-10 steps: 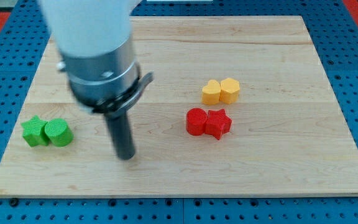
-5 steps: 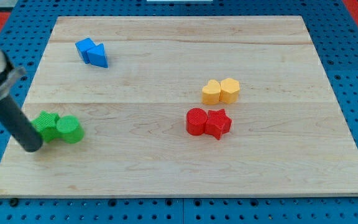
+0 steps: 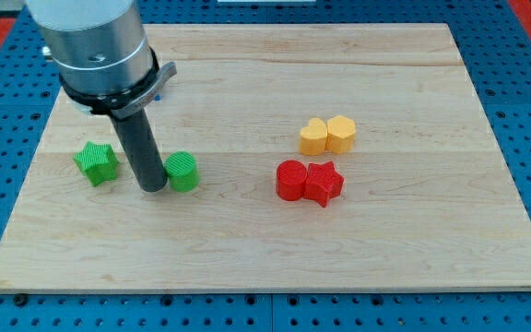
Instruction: Move the green circle to the left of the red circle
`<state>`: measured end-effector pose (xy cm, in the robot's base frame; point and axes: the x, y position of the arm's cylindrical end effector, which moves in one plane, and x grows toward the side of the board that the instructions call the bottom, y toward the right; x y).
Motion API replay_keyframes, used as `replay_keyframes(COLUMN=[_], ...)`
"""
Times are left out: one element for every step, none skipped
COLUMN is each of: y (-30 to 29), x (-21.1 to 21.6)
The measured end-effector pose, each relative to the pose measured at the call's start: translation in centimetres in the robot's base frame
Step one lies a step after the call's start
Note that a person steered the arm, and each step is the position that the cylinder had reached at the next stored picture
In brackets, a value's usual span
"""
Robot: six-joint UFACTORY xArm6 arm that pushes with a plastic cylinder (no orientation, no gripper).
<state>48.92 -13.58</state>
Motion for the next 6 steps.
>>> replay_keyframes(y=[0.4, 1.7, 3.4, 4.6, 4.6, 5.3], x=[-2.8, -2.5, -2.3, -2.2, -2.2, -1.7])
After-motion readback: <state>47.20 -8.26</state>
